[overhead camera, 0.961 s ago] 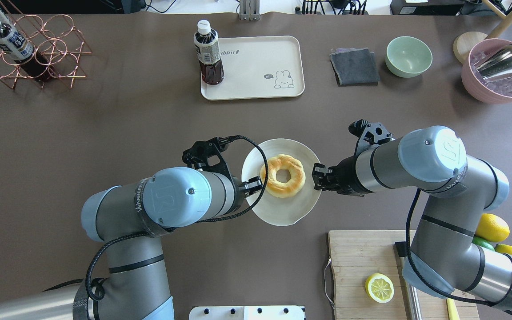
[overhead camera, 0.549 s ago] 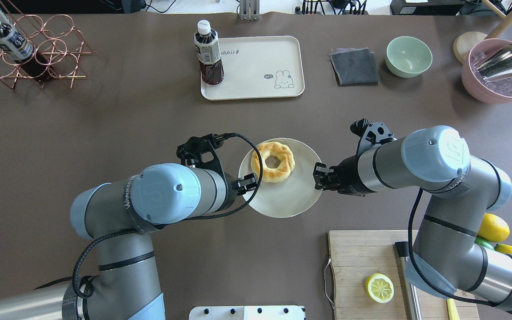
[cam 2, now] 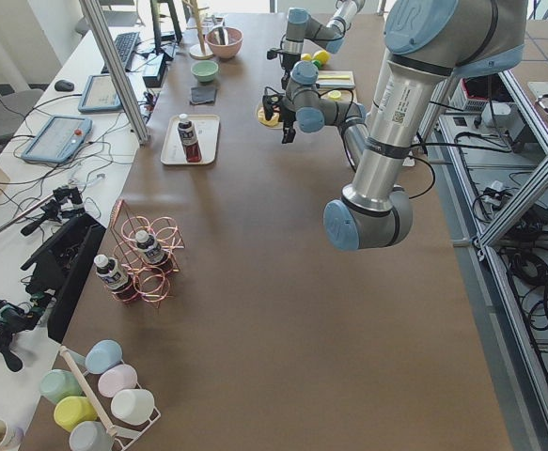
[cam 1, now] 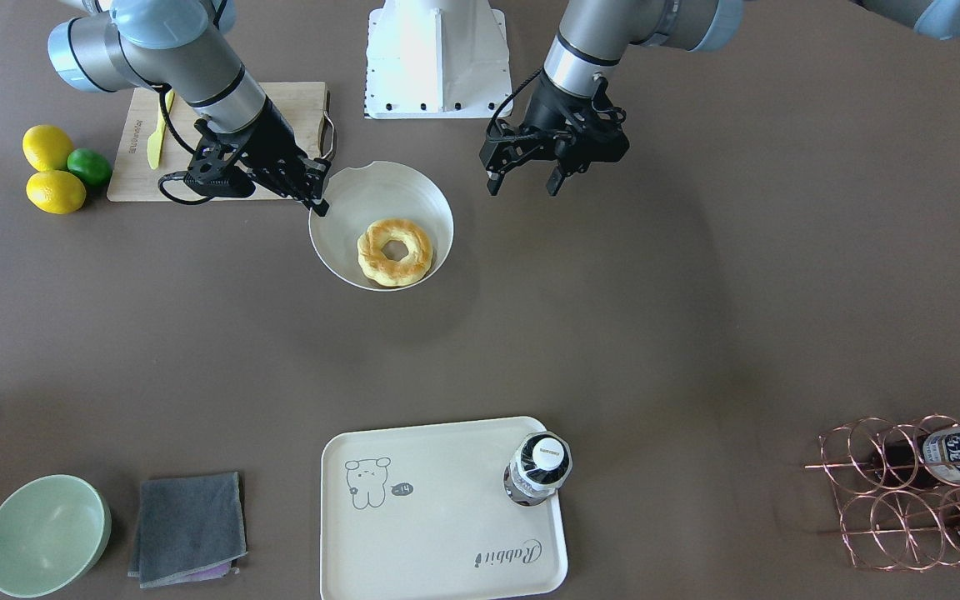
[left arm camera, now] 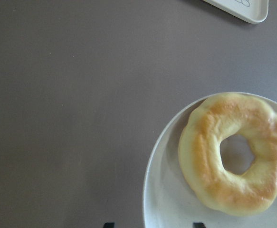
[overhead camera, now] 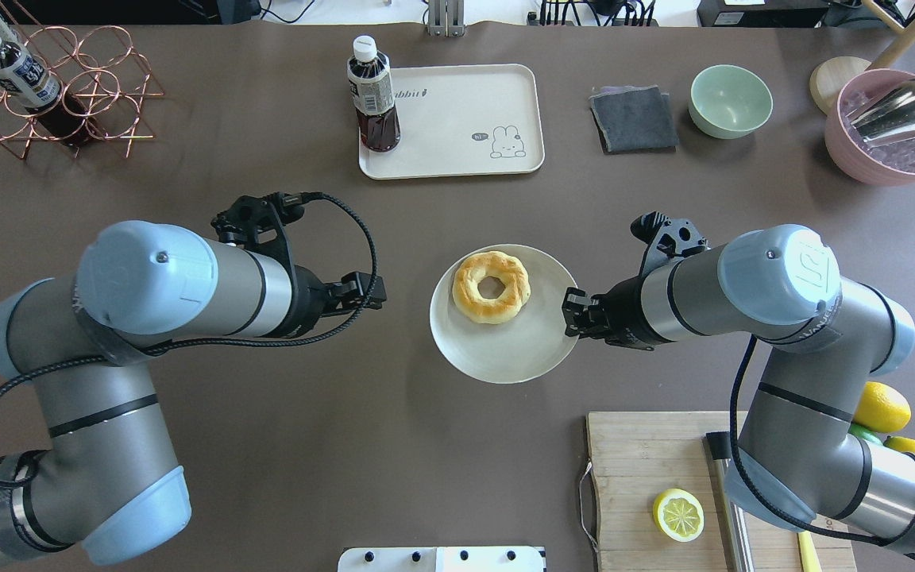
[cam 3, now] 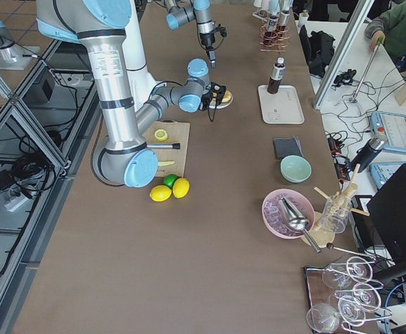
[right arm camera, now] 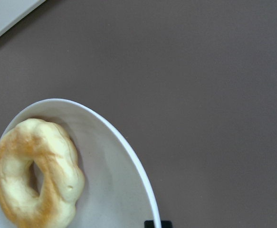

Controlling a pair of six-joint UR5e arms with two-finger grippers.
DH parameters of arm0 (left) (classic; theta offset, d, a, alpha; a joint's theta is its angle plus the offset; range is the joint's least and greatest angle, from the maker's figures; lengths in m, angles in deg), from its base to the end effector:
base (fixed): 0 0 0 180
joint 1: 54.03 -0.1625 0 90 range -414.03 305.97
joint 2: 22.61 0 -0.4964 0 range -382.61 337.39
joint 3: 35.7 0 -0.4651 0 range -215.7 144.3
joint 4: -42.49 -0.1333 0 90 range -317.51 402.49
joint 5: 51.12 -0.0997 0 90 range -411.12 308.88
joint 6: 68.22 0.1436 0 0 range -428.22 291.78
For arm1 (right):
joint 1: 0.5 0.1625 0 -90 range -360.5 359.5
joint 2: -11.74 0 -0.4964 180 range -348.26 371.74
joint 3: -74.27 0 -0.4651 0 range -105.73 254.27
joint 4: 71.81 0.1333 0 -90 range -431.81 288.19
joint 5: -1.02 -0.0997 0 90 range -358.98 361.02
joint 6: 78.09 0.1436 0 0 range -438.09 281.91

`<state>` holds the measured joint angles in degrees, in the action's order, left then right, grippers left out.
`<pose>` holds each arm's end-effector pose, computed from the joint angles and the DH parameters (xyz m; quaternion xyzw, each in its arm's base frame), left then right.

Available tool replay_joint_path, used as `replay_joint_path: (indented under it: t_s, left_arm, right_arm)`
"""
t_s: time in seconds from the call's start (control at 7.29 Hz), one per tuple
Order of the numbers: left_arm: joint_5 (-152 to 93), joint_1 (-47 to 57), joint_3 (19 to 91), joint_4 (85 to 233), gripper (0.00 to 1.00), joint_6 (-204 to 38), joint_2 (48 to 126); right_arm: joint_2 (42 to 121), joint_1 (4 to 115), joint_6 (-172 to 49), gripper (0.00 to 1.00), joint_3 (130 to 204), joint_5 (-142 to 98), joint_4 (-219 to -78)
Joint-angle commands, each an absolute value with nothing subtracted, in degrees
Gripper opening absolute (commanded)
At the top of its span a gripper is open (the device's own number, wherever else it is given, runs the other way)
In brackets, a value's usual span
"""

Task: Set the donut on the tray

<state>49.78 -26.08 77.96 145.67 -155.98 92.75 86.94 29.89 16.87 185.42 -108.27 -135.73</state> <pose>0.5588 -0.4166 0.2375 0.0554 0.5176 -0.1418 0.8419 -0.5343 -0.4129 0.3449 -0.0283 -0.5271 0.1743 0.8312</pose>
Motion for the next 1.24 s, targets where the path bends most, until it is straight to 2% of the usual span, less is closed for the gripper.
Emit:
replay_joint_path:
  t_s: [0.0, 0.27, 0.41, 0.69, 1.1]
  left_arm:
    - [52.94, -21.52, 81.18, 147.68, 0.98, -146.39, 84.39]
    - [62.99, -14.35, 79.79, 158.98, 0.98, -137.78, 73.86]
    - [65.66, -11.26, 78.65, 163.82, 0.98, -133.82, 69.11]
    - [69.88, -5.45, 76.54, 167.81, 0.98, -127.39, 64.86]
    - [70.43, -4.11, 76.27, 171.59, 0.98, -125.78, 61.07]
  right_arm:
    - [86.36, 33.93, 21.91, 0.00, 183.97, -108.14, -135.71]
    - [80.07, 38.68, 28.92, 0.00, 174.09, -108.14, -132.21]
    - [74.12, 40.18, 33.75, 0.00, 167.85, -107.19, -131.50]
    - [64.09, 41.94, 38.45, 0.00, 155.11, -104.28, -130.71]
    - [52.11, 43.18, 39.60, 0.00, 135.68, -102.52, -124.84]
